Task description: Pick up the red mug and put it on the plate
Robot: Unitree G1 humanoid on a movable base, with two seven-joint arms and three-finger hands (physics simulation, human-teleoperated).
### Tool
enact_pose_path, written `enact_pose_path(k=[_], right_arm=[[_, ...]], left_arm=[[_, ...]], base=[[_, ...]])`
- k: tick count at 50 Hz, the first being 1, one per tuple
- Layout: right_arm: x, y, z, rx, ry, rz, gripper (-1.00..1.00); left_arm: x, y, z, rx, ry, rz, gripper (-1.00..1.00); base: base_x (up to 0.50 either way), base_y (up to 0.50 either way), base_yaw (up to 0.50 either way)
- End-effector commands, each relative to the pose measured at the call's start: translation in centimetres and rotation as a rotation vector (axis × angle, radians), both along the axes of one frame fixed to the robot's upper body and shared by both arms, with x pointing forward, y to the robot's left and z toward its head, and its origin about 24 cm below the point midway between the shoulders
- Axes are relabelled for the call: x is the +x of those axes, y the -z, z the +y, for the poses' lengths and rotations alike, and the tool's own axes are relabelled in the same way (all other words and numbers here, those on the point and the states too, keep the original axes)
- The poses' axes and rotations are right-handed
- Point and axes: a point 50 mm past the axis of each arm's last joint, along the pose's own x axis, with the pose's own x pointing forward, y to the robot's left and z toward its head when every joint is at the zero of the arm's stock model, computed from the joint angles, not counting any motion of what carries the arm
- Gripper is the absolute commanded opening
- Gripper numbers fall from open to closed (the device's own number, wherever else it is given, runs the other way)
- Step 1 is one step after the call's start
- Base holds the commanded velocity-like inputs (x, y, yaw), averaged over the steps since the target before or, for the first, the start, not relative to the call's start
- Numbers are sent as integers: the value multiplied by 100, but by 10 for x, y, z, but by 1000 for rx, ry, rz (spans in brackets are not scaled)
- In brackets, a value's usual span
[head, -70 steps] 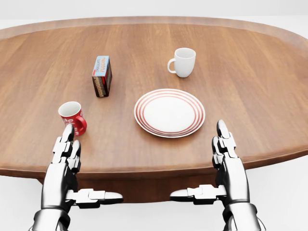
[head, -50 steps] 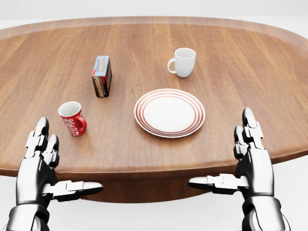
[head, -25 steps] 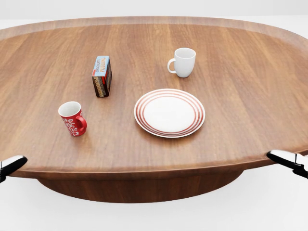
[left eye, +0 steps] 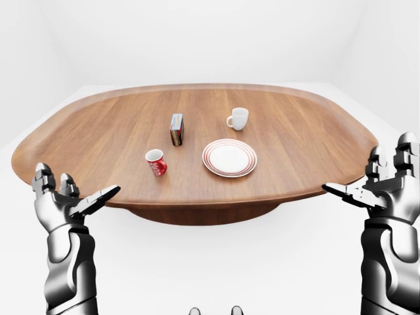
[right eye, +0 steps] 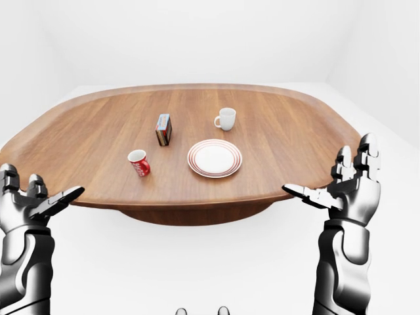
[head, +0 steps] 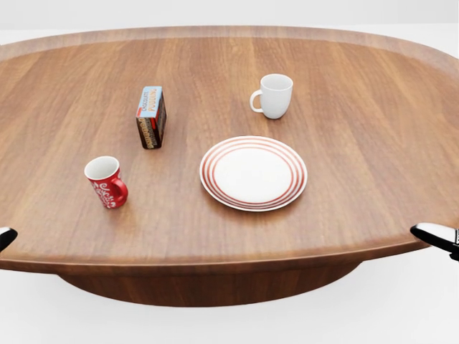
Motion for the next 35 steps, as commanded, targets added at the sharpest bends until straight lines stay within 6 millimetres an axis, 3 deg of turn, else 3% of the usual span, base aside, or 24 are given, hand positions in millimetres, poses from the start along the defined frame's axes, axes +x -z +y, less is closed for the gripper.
enact_pose_path(k=[1,35], right_arm=[[0,-1,0,-5,-11,-2,100],[-1,1,1,-4,-14,4,100]], left_arm=[[-1,-1,1,-6,-6,-8,100],[1,0,0,-5,-4,2,100]], base=[[24,0,0],[25,0,0]])
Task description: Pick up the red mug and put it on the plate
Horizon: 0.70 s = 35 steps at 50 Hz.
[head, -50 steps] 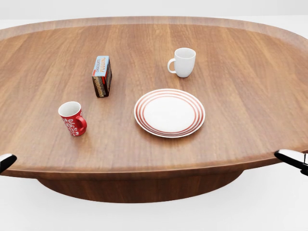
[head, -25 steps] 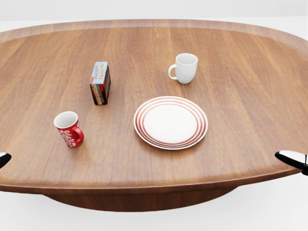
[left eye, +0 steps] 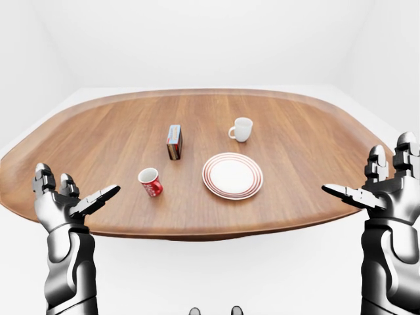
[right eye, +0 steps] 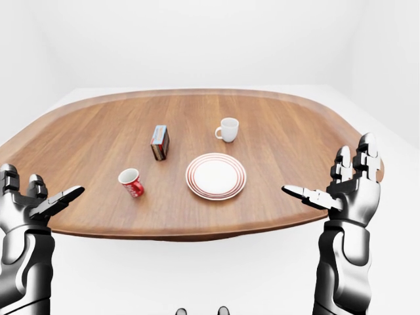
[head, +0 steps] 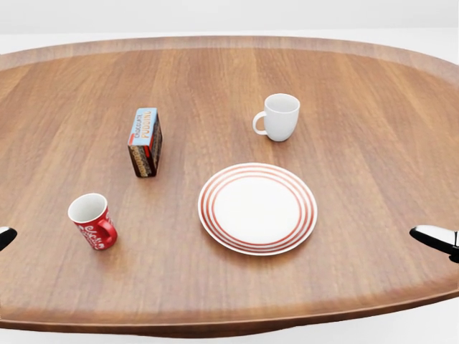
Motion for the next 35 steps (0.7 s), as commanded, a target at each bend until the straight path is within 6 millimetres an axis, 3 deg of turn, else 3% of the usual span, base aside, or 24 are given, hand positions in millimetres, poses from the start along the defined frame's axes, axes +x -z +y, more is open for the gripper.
enact_pose_path(k=[1,35], right_arm=[[1,2,0,-1,-1,9,100],[1,1,2,-7,-7,7,100]], left_arm=[[0,0,0,1,-1,0,100],[1,0,-2,5,7,-1,100]], base=[[25,0,0],[25,0,0]])
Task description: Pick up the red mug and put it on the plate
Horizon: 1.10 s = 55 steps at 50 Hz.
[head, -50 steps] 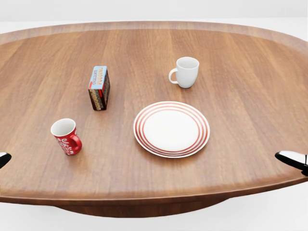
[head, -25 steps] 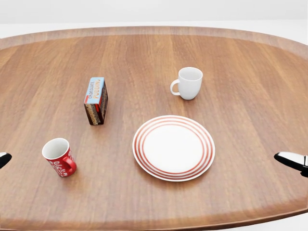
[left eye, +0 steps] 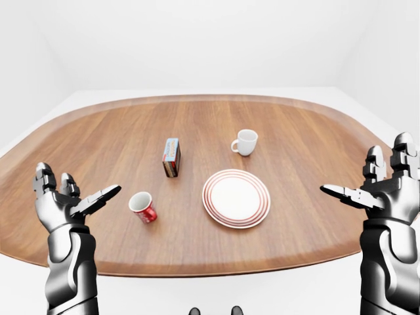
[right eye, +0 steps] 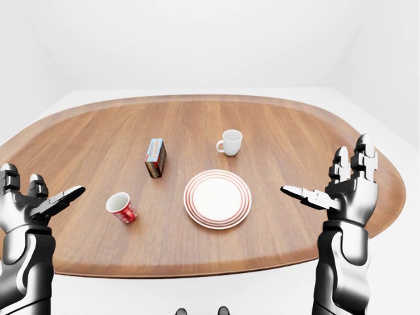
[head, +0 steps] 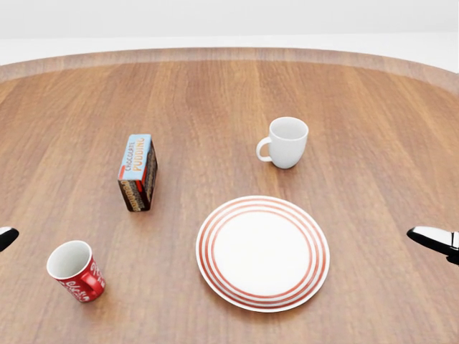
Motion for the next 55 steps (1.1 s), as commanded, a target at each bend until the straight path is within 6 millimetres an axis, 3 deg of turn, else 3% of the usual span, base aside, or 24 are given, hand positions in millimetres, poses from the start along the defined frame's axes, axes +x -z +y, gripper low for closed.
enact_pose_path(k=[1,45,55], right_arm=[[0,-1,1,-2,-2,-4,100],[-3,2,2,-6,6,9,100],[-3,1,2,-14,5,7,100]], left_arm=[[1,0,0,0,3,2,100],[1,2,-1,-1,5,6,100],[-1,-2,-1,5,1,-10,100]], base=[[25,0,0],[21,0,0],[9,48,0]])
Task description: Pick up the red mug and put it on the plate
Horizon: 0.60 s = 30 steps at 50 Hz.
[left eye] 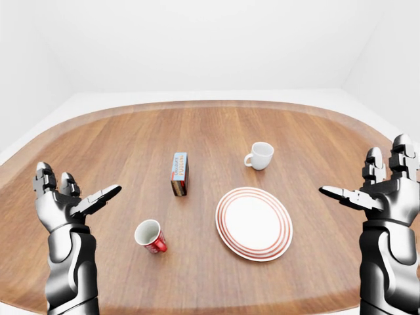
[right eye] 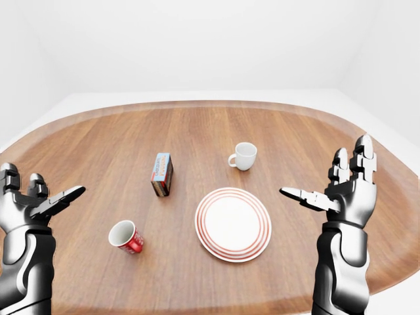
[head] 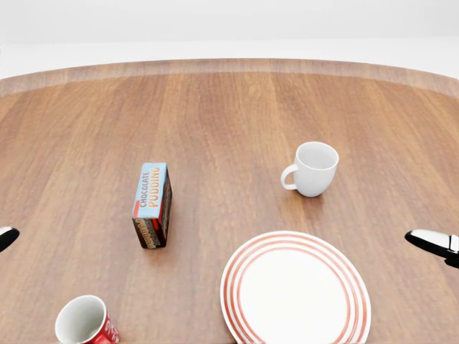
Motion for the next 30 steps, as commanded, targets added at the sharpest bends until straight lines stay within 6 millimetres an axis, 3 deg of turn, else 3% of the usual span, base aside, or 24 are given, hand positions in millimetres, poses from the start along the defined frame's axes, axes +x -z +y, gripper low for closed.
enact_pose_path(k=[1,18,21,30], right_arm=[[0,1,2,-10,-5,8,100],[1,1,4,-17,-11,10,100],[2,0,6,-21,-24,7,100],[13,5,42,-94,-162,42,100]], left_arm=[[-1,-1,0,5,-1,-2,100],[-1,-2,-1,8,-1,-8,100],[0,0,-1,6,1,0,100],[-1,-2,-1,10,1,-5,100]], base=[[9,50,0],[10,50,0],[3,9,0],[0,0,0]])
